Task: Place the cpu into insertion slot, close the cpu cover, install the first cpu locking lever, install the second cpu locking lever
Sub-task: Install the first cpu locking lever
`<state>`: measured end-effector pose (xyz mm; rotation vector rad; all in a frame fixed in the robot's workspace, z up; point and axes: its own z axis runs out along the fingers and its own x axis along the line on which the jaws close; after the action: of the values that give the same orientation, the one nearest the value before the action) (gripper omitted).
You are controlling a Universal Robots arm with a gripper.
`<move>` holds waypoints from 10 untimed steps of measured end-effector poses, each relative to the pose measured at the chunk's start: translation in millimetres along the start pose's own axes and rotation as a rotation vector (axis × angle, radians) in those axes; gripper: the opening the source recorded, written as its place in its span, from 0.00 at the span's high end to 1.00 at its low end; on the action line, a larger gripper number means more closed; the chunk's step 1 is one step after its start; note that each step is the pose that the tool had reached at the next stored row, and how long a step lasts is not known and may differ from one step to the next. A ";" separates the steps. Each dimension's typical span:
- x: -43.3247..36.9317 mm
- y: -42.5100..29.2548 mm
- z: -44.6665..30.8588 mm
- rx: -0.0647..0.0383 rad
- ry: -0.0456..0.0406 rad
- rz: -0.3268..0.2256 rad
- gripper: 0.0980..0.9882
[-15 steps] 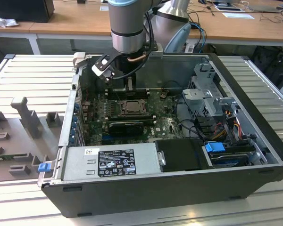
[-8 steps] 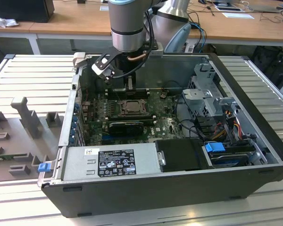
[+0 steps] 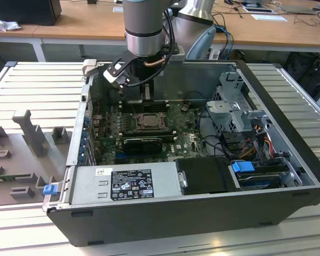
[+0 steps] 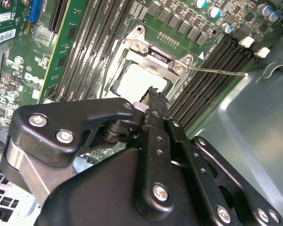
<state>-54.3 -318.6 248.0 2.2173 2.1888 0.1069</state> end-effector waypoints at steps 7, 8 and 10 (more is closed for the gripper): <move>0.3 0.6 -10.1 0.000 -0.0001 0.000 0.99; 0.4 0.8 -12.3 0.000 0.0000 0.000 0.99; 0.5 1.0 -16.0 0.000 0.0000 0.000 0.99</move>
<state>-54.3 -318.6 264.1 2.2174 2.1889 0.1067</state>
